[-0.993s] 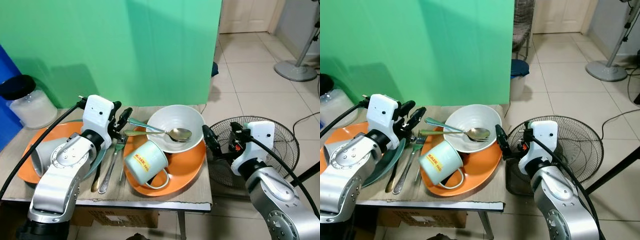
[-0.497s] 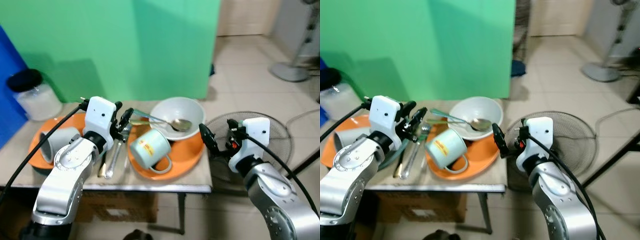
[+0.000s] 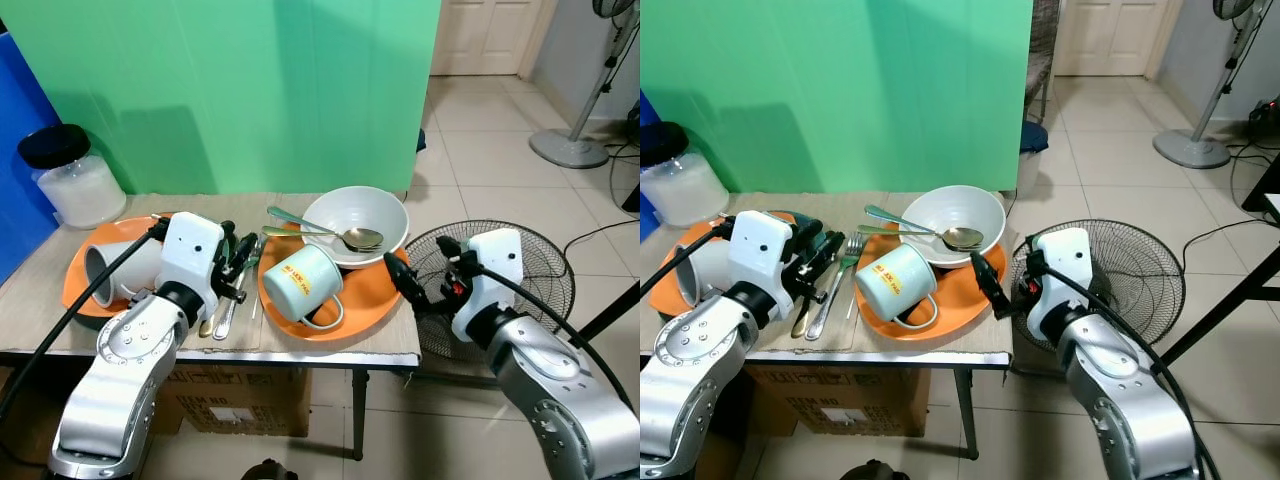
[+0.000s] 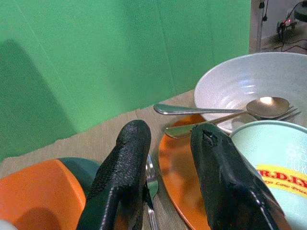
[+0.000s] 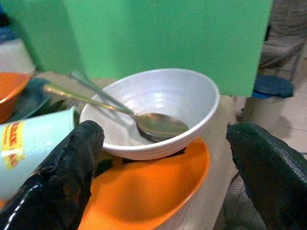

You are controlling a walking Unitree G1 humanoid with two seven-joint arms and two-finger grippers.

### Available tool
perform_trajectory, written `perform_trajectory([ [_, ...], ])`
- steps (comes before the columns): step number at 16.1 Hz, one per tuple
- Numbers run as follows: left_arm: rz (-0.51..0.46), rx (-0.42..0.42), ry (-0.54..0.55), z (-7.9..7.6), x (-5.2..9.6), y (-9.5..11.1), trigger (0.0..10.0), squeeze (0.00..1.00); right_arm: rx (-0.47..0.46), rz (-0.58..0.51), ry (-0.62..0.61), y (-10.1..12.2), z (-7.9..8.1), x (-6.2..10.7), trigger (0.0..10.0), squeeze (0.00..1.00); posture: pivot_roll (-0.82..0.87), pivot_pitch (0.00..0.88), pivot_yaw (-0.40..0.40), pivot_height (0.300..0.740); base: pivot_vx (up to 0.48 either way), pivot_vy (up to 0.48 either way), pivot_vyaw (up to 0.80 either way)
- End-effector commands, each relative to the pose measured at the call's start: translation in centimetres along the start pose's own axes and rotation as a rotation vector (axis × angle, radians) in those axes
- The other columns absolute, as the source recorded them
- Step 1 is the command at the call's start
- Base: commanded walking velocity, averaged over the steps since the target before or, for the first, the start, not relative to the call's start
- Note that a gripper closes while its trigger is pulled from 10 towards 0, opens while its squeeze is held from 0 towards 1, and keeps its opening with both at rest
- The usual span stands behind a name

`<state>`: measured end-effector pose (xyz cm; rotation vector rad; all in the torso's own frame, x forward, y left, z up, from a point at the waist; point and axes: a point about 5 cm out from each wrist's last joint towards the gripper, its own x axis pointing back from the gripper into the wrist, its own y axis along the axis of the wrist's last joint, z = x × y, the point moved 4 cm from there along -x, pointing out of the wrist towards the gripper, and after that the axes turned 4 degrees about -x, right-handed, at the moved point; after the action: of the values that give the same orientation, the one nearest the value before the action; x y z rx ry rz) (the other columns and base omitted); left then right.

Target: Setting the table

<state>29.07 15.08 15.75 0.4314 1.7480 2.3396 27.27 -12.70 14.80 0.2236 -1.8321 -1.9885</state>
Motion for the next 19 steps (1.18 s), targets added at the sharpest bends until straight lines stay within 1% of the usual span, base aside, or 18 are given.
perform_trajectory([
  [1,0.004,-0.017,-0.007,-0.2,0.1,0.2,10.0,0.00,-0.017,0.038,0.038,-0.7,0.2,0.1,10.0,0.00,0.07,0.000,0.072,0.740,0.000,0.000,0.00],
  [2,0.009,-0.010,-0.027,-0.6,0.0,0.1,10.0,0.00,-0.027,0.043,0.062,-0.8,0.5,0.2,10.0,0.00,0.06,0.000,0.074,0.740,0.000,0.000,0.00],
  [3,0.010,-0.013,-0.044,-0.9,0.0,0.1,10.0,0.00,-0.030,0.047,0.071,-0.9,0.5,0.3,10.0,0.06,0.06,0.000,0.074,0.740,0.000,0.000,0.00],
  [4,0.016,-0.015,-0.085,-1.5,0.1,0.0,10.0,0.00,-0.036,0.060,0.108,-1.0,0.8,0.4,10.0,1.00,0.07,0.000,0.080,0.740,0.000,0.000,0.00],
  [5,0.014,-0.019,-0.128,-1.9,0.0,0.1,10.0,0.00,-0.031,0.072,0.179,-1.2,1.3,0.5,10.0,1.00,0.07,0.000,0.084,0.740,0.000,0.000,0.00],
  [7,0.005,-0.031,-0.183,-1.9,-0.1,0.3,10.0,0.00,-0.014,0.099,0.265,-1.5,1.7,0.6,10.0,1.00,0.06,0.000,0.090,0.740,0.000,0.000,0.00],
  [8,-0.002,-0.032,-0.206,-1.4,-0.2,0.4,10.0,0.52,-0.008,0.113,0.303,-1.5,1.5,0.5,10.0,1.00,0.05,0.000,0.091,0.740,0.000,0.000,0.00],
  [9,-0.004,-0.023,-0.230,-1.4,-0.1,0.4,10.0,1.00,-0.002,0.119,0.333,-1.4,1.6,0.6,10.0,1.00,0.05,0.000,0.091,0.740,0.000,0.000,0.00],
  [11,0.005,-0.041,-0.366,-2.2,0.6,0.1,10.0,1.00,0.038,0.133,0.457,-1.1,2.6,1.0,10.0,1.00,0.04,0.000,0.093,0.740,0.000,0.000,0.00],
  [12,0.014,-0.049,-0.407,-2.4,0.9,-0.1,10.0,1.00,0.058,0.130,0.494,-0.9,3.0,0.9,10.0,1.00,0.04,0.000,0.094,0.740,0.000,0.000,0.00],
  [15,0.030,-0.081,-0.453,-2.5,0.5,-0.7,10.0,1.00,0.089,0.109,0.518,-0.5,3.5,-0.5,10.0,1.00,0.06,0.000,0.077,0.740,0.000,0.000,0.00],
  [16,0.039,-0.104,-0.462,-2.3,0.0,-1.0,10.0,1.00,0.121,0.113,0.562,-0.5,4.1,-1.0,10.0,1.00,0.06,0.000,0.073,0.740,0.000,0.000,0.00],
  [17,0.040,-0.105,-0.463,-2.2,-0.1,-1.1,10.0,1.00,0.132,0.115,0.573,-0.5,4.2,-1.1,10.0,1.00,0.06,0.000,0.073,0.740,0.000,0.000,0.00],
  [18,0.047,-0.104,-0.475,-2.3,-0.5,-1.6,10.0,1.00,0.180,0.127,0.572,-0.6,4.1,-1.8,10.0,1.00,0.06,0.000,0.069,0.740,0.000,0.000,0.00],
  [19,0.053,-0.108,-0.486,-2.5,-0.5,-1.9,10.0,1.00,0.200,0.130,0.564,-0.7,4.0,-2.1,10.0,1.00,0.06,0.000,0.069,0.740,0.000,0.000,0.00],
])
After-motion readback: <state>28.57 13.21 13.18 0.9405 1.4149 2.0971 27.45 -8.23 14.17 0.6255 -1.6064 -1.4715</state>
